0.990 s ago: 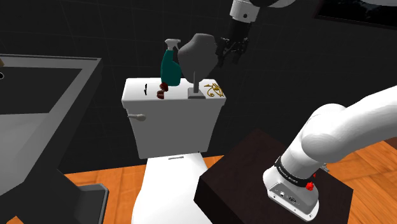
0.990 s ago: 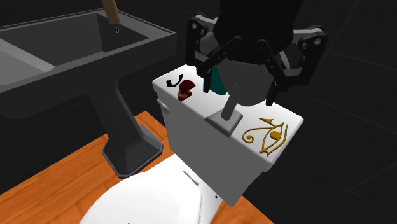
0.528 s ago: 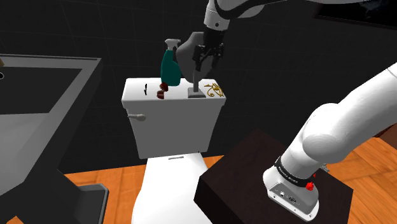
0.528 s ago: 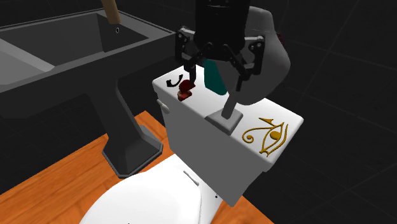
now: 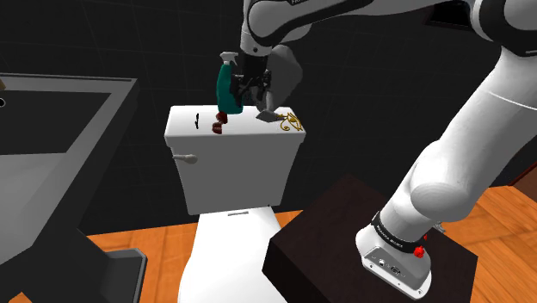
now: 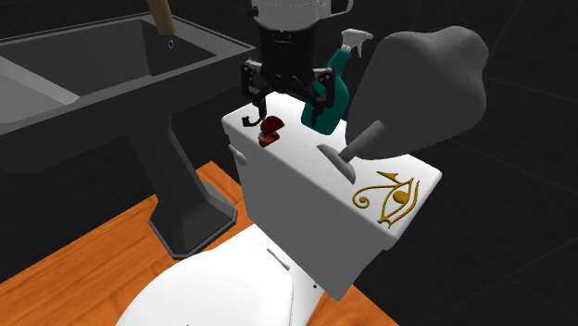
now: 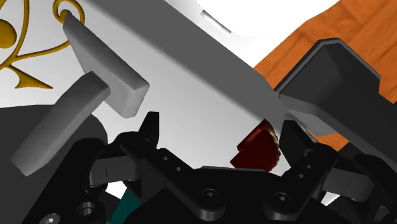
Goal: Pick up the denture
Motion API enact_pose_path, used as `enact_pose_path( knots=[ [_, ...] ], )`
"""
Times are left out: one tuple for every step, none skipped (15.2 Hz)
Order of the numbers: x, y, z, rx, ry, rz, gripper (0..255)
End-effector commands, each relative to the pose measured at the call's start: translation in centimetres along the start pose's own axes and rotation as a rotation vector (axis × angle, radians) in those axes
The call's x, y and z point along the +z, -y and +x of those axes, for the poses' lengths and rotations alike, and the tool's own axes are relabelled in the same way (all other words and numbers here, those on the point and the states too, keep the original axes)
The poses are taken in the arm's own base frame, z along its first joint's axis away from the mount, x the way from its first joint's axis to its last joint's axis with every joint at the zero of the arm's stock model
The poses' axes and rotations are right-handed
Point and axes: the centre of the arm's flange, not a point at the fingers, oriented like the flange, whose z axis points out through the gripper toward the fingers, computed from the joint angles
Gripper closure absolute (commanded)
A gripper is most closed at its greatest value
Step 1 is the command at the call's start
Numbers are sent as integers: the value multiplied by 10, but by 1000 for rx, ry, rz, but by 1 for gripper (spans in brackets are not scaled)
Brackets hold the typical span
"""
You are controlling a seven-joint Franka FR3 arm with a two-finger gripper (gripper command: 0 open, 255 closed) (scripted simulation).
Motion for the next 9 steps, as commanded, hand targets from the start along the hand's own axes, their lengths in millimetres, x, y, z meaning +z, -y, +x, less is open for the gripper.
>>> enact_pose_path(
  knots=[
    [13, 13, 21, -13, 2, -1, 0],
    [20, 19, 30, -19, 2, -1, 0],
    [26, 26, 39, -26, 3, -2, 0],
    [33, 33, 48, -32, 4, -2, 0],
    [40, 40, 57, -39, 5, -3, 0],
    [47, 47, 67, -45, 6, -3, 0],
    [53, 54, 76, -52, 7, -4, 0],
    [54, 54, 76, -52, 7, -4, 0],
    [59, 54, 76, -52, 7, -4, 0]
  ],
)
